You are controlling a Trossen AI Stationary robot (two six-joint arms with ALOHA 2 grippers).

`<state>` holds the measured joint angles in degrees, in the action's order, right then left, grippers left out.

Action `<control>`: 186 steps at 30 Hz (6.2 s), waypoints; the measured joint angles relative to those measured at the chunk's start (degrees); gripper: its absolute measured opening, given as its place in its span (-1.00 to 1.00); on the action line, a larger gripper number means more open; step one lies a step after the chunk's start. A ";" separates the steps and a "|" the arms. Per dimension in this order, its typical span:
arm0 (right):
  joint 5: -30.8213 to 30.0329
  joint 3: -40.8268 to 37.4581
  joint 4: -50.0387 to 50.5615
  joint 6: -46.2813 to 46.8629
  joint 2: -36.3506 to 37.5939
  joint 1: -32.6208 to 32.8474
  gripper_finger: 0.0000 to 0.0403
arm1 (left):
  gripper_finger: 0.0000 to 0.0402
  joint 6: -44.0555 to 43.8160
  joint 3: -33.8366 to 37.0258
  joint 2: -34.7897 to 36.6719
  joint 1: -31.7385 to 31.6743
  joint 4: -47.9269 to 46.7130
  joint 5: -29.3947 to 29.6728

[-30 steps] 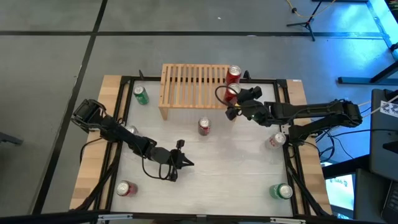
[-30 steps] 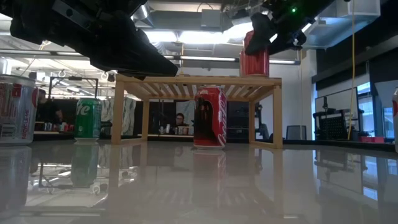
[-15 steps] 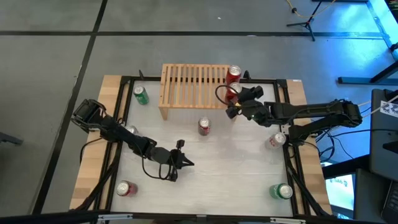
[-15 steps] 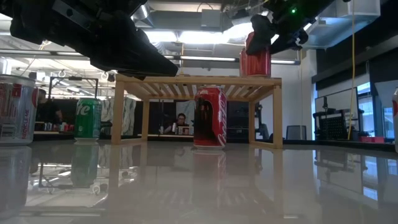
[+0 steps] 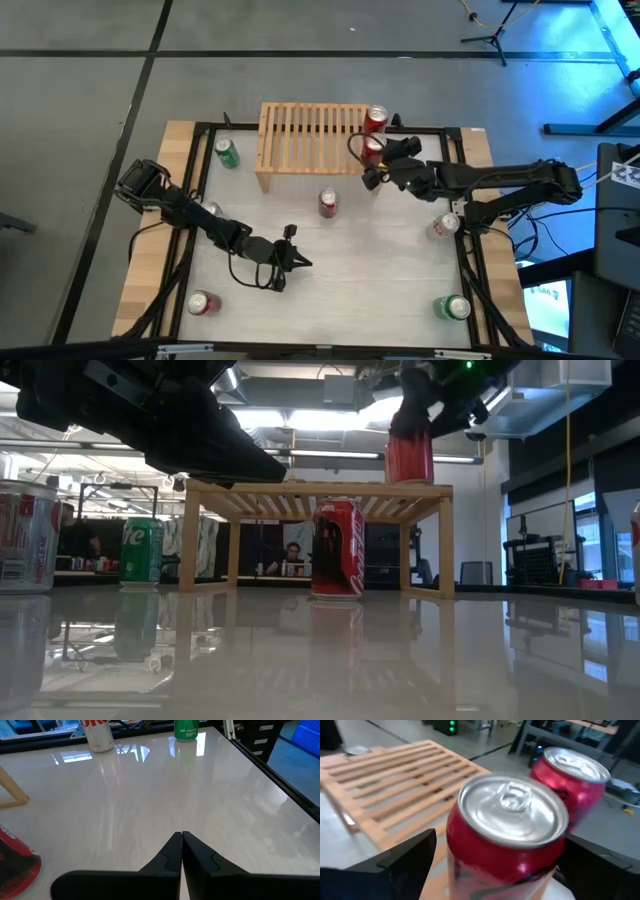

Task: Place canned beverage on shelf
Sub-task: Put the red soda can on the shelf, then put the top red white soda can on the shelf

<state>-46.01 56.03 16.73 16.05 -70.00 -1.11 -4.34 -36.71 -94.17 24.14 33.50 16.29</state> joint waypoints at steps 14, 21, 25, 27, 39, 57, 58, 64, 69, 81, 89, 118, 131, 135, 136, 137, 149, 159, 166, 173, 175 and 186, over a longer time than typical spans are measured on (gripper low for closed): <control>1.57 7.19 9.78 0.06 0.04 -0.03 0.89 | -0.98 0.02 0.00 0.00 0.00 0.00 -0.02; -0.91 7.17 13.11 0.25 0.04 -0.03 0.89 | -0.98 0.01 0.00 0.00 0.00 0.00 -0.02; -1.45 7.17 13.39 0.27 0.04 -0.03 0.89 | -0.98 0.00 0.00 0.00 0.00 0.00 -0.02; -1.45 7.17 13.40 0.20 0.04 -0.03 0.89 | -0.98 0.00 0.00 0.00 0.00 0.00 -0.02; 0.22 10.48 18.23 0.00 0.40 1.10 0.89 | -0.98 0.01 0.00 0.00 0.02 -0.01 -0.03; 4.23 15.69 29.01 3.49 0.44 19.19 0.89 | -0.81 1.84 0.00 0.00 0.00 4.31 1.20; 4.25 13.75 28.08 4.09 0.44 20.97 0.89 | -0.76 1.90 0.00 0.00 -0.07 4.48 1.41; 3.48 -3.36 8.74 5.45 0.39 28.11 0.89 | -0.39 0.07 0.00 0.00 -1.91 4.70 3.59; 4.37 -18.76 -14.13 2.50 0.35 29.28 0.89 | -0.19 -1.53 0.00 0.00 -3.63 4.68 6.72; 3.13 -34.38 -48.50 -5.86 -3.26 29.17 0.89 | -0.19 -5.86 0.00 -0.01 -7.92 4.04 10.36; 2.95 -34.38 -52.29 -4.45 -10.25 24.31 0.89 | -0.21 -7.11 0.01 -2.46 -8.00 1.44 13.33; 16.97 -25.30 -67.58 -12.91 -34.34 9.22 0.89 | -0.21 -9.11 0.00 -12.98 -16.59 1.57 27.10; 20.74 -20.63 -67.30 -16.17 -37.96 7.93 0.89 | -0.21 -7.13 0.00 -12.96 -19.53 4.29 15.06; 21.24 -20.63 -66.20 -14.99 -38.01 9.33 0.89 | -0.21 -7.06 0.00 -12.96 -18.58 4.72 12.52; 21.04 -20.63 -65.85 -14.99 -38.01 9.93 0.89 | -0.21 -7.06 0.00 -12.96 -18.25 4.70 12.48; 20.59 -20.66 -65.75 -14.94 -38.01 10.65 0.89 | -0.21 -7.08 0.00 -12.92 -17.90 4.41 12.50; 18.69 -20.67 -64.60 -8.55 -38.04 18.08 0.89 | -0.21 -17.71 0.00 -12.55 -12.59 -3.80 18.37; 16.50 -20.67 -63.46 -7.26 -38.05 20.04 0.89 | -0.21 -25.26 -0.04 -8.80 -6.13 -7.56 15.56; 13.68 -20.67 -63.40 -7.52 -38.05 19.88 0.89 | -0.21 -20.38 -0.02 -6.16 -1.38 -7.52 18.35; 15.14 -17.48 -62.73 -11.47 -38.05 19.72 0.89 | -0.21 -17.04 0.00 -7.21 -2.85 -7.10 18.68; 14.27 -16.29 -62.19 -11.98 -38.05 19.71 0.89 | -0.21 -15.72 0.00 -7.21 -3.50 -7.12 18.55; 14.79 -14.71 -60.60 -11.82 -38.01 19.05 0.89 | -0.21 -14.58 0.00 -7.21 -7.49 -8.54 19.91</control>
<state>-31.22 41.32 -43.86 4.23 -108.01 17.93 -18.92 -36.71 -101.38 16.65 24.96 36.20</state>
